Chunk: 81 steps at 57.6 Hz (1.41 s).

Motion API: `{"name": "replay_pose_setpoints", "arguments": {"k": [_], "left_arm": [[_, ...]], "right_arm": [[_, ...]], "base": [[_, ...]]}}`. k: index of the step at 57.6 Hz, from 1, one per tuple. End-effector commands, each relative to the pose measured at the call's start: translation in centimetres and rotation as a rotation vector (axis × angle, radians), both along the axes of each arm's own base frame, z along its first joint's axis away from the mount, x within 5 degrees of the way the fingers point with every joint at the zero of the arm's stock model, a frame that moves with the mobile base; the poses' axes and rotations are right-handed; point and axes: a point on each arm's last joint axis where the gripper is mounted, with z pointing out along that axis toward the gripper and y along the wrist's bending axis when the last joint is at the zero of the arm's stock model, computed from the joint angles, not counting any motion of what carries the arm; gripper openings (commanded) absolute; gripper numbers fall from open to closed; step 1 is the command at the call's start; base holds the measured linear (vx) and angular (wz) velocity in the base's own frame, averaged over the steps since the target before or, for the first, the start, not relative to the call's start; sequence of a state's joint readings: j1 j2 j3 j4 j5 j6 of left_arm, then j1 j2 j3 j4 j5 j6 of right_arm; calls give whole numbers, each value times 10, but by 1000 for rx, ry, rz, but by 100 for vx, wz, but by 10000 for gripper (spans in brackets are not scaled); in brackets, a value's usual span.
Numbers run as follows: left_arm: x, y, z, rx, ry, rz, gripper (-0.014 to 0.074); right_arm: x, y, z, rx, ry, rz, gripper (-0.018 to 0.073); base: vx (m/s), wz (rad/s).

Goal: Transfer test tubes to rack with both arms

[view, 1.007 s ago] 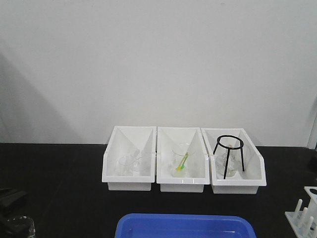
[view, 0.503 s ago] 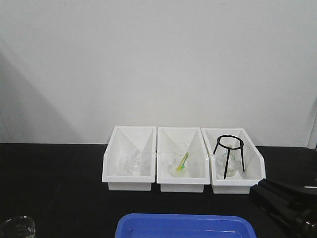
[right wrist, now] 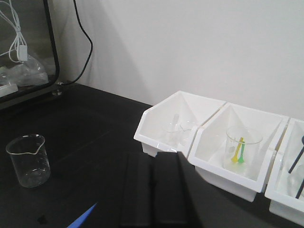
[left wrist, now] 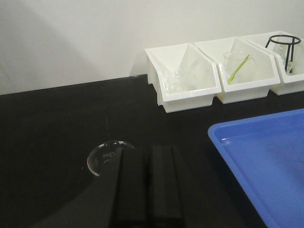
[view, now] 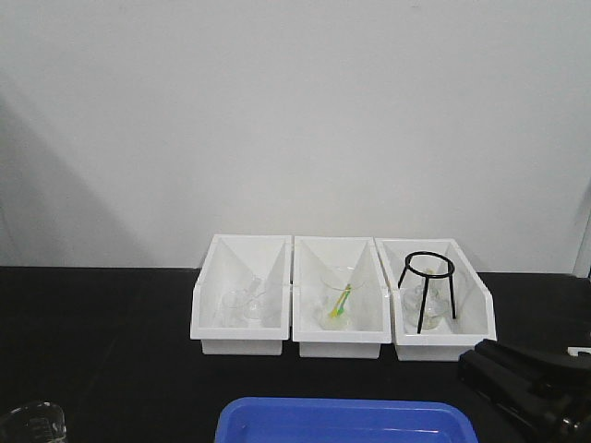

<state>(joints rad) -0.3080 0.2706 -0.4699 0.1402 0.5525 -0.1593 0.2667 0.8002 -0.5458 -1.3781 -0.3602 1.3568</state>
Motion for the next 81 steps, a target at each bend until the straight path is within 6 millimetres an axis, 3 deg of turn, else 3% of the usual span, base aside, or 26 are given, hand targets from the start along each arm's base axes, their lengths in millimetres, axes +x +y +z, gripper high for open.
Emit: {"name": "replay_pose_setpoints", "arguments": {"k": [1, 18, 26, 30, 44, 50, 81], "left_arm": [[0, -1, 14, -34, -76, -4, -15], [0, -1, 15, -21, -94, -8, -15], [-2, 0, 10, -24, -225, 2, -15], [-4, 2, -4, -26, -286, 35, -15], [-5, 10, -89, -73, -258, 193, -15], [-3, 10, -113, -77, -282, 203, -15], [-3, 10, -115, -69, -241, 207, -15]], "right_arm": [[-1, 1, 12, 40, -27, 11, -7], [-1, 1, 12, 37, -28, 12, -7], [-1, 1, 12, 34, -29, 12, -7], [-1, 1, 12, 34, -29, 12, -7], [-1, 1, 12, 34, -29, 12, -7], [-1, 1, 12, 33, -29, 13, -7], [-1, 1, 12, 33, -29, 13, -7]], "base": [[0, 0], [0, 0], [0, 0], [0, 0], [0, 0], [0, 0], [0, 0]]}}
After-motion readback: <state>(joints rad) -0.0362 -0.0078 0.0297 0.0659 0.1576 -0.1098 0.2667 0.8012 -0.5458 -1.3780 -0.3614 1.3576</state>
